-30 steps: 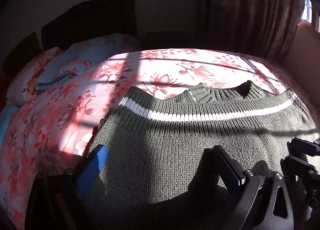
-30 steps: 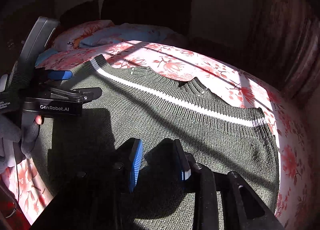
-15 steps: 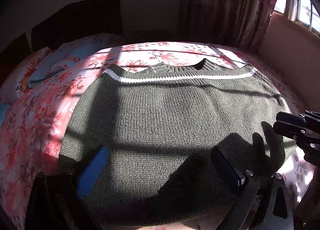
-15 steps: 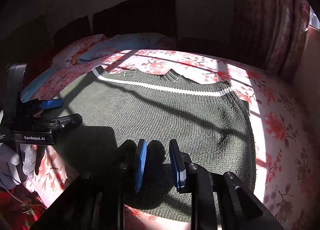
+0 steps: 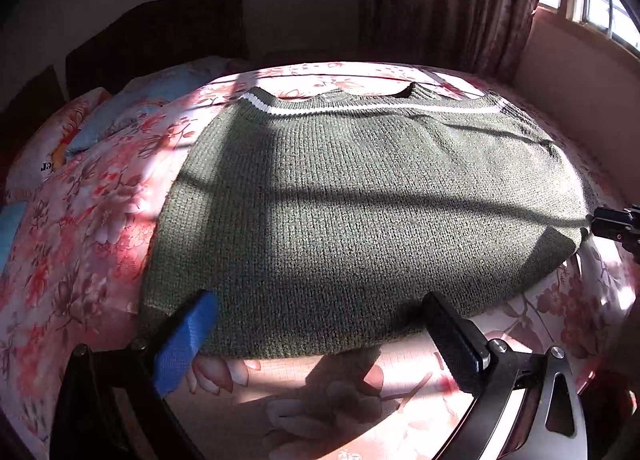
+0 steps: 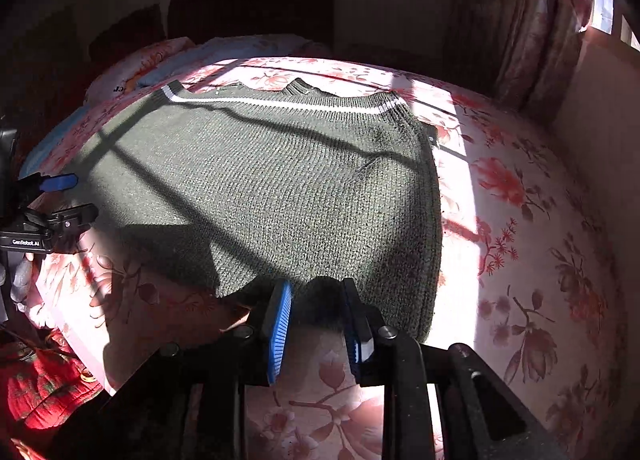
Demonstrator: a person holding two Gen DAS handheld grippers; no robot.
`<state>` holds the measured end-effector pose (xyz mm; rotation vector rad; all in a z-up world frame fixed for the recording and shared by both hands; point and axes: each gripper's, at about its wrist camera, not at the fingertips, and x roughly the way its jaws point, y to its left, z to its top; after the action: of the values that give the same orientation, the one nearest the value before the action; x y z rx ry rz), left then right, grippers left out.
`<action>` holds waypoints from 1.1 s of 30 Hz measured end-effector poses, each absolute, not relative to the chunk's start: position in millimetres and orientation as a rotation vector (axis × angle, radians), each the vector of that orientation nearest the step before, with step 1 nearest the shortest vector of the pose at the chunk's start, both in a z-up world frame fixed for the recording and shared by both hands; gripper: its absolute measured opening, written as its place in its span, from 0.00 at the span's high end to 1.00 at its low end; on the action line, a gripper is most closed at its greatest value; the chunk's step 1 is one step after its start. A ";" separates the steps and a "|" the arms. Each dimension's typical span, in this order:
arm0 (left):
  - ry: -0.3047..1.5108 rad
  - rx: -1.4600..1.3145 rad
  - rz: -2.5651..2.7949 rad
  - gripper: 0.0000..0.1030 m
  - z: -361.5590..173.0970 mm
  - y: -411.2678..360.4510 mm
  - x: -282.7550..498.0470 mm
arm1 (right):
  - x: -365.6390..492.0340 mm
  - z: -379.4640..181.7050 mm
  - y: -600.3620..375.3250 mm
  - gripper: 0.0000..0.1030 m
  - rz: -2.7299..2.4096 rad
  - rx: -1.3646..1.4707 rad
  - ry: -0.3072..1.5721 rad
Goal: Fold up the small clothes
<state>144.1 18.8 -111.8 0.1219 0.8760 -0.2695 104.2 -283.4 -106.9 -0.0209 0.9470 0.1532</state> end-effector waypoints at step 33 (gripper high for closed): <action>0.851 0.128 -0.254 0.00 -117.7 -2.0 189.1 | 122.4 -144.4 -341.7 0.34 0.084 0.821 0.730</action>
<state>189.1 -2.0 -117.7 0.1283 0.8513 -0.2537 122.4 -341.7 -144.4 0.8207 0.7299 0.0839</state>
